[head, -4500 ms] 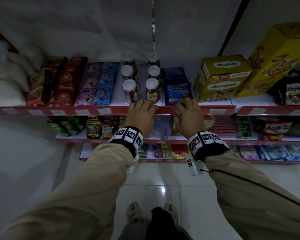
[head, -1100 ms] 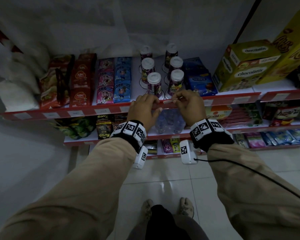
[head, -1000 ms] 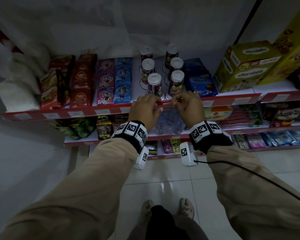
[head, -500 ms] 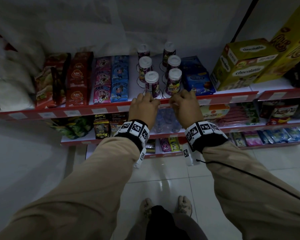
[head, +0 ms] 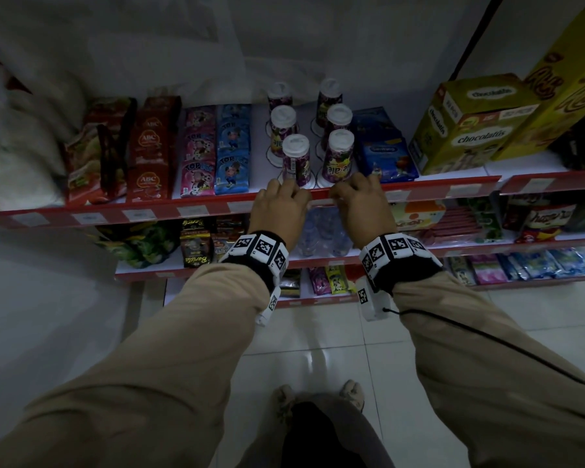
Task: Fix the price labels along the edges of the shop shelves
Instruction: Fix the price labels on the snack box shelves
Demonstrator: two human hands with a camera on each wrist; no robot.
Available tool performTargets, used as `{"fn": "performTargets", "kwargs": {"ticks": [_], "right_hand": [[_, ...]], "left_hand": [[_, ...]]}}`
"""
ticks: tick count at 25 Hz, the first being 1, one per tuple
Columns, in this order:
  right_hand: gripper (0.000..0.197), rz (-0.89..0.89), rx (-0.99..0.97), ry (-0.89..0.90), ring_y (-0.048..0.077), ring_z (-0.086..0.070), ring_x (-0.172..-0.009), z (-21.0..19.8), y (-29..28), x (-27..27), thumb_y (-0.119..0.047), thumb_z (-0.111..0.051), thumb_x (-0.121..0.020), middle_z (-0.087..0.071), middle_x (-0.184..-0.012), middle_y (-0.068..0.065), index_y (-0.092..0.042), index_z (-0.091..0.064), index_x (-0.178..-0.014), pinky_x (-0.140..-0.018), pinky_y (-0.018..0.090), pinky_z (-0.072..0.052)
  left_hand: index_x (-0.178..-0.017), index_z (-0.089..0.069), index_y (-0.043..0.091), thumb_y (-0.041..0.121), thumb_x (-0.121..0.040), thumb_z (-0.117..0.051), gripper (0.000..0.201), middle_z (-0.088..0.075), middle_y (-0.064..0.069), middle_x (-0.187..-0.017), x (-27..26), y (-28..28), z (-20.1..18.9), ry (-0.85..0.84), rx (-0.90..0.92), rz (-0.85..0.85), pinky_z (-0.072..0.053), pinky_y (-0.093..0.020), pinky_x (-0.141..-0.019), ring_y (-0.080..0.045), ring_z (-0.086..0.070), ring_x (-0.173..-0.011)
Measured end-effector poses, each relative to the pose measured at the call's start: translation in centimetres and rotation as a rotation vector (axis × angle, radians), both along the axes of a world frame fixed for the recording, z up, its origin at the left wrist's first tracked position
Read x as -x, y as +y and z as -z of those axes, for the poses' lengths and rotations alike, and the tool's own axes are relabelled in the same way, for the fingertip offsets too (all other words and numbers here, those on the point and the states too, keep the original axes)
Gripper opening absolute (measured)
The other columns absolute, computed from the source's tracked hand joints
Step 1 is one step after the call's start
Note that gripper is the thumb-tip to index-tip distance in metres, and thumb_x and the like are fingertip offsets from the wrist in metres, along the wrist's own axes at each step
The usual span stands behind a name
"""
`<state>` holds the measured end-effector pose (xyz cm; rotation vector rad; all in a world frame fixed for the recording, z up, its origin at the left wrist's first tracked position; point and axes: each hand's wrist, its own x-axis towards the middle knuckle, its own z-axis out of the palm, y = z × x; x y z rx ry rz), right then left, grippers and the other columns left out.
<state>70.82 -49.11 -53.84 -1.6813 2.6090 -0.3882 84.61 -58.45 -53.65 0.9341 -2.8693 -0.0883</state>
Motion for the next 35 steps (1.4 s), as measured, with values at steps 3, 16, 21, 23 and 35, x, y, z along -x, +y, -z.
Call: {"fn": "performTargets", "kwargs": {"ticks": [3, 16, 21, 23, 35], "right_hand": [[0.027, -0.003, 0.02, 0.006, 0.033, -0.043, -0.109, 0.2, 0.1, 0.0, -0.01, -0.05, -0.091, -0.056, -0.117, 0.015, -0.012, -0.062, -0.115, -0.091, 0.041, -0.035], [0.029, -0.088, 0.081, -0.034, 0.039, -0.047, -0.104, -0.7, 1.5, 0.0, -0.011, -0.06, -0.081, -0.056, -0.111, 0.02, -0.004, -0.062, -0.109, -0.091, 0.043, -0.038], [0.04, -0.074, -0.006, -0.029, 0.036, -0.042, -0.112, -1.1, 1.7, -0.5, -0.021, -0.062, -0.081, -0.049, -0.125, 0.018, -0.006, -0.057, -0.118, -0.091, 0.042, -0.037], [0.046, -0.08, -0.059, -0.004, 0.034, -0.039, -0.115, -1.2, 1.3, -0.9, -0.029, -0.061, -0.083, -0.047, -0.131, 0.015, -0.01, -0.054, -0.124, -0.093, 0.042, -0.034], [0.041, -0.053, -0.042, 0.036, 0.032, -0.04, -0.112, -1.2, -4.2, -7.9, -0.037, -0.061, -0.082, -0.048, -0.12, 0.013, -0.013, -0.053, -0.115, -0.088, 0.043, -0.035]], "left_hand": [[-0.116, -0.059, 0.014, 0.025, -0.099, -0.04, 0.028, -0.054, -0.009, -0.117, 0.1, -0.1, -0.1, -0.008, -0.001, 0.007, -0.034, -0.039, -0.083, -0.03, -0.045, -0.107], [-0.113, -0.059, 0.013, 0.01, -0.089, -0.048, 0.027, -0.054, -0.011, -0.116, -0.7, 0.9, -0.9, 0.057, -0.081, -0.024, -0.034, -0.039, -0.08, -0.03, -0.047, -0.105], [-0.133, -0.046, 0.021, 0.016, -0.089, -0.047, 0.045, -0.044, -0.004, -0.133, -1.6, 1.7, -1.0, -0.066, -0.009, -0.051, -0.029, -0.037, -0.091, -0.027, -0.041, -0.117], [-0.14, -0.038, 0.016, 0.014, -0.089, -0.047, 0.051, -0.04, -0.006, -0.139, -1.9, 1.7, -1.1, -0.114, -0.019, -0.043, -0.029, -0.037, -0.097, -0.027, -0.038, -0.123], [-0.142, -0.034, 0.015, 0.021, -0.088, -0.052, 0.057, -0.036, -0.006, -0.143, -11.0, -3.9, -1.4, -0.176, 0.005, -0.04, -0.031, -0.04, -0.1, -0.029, -0.035, -0.126]]}}
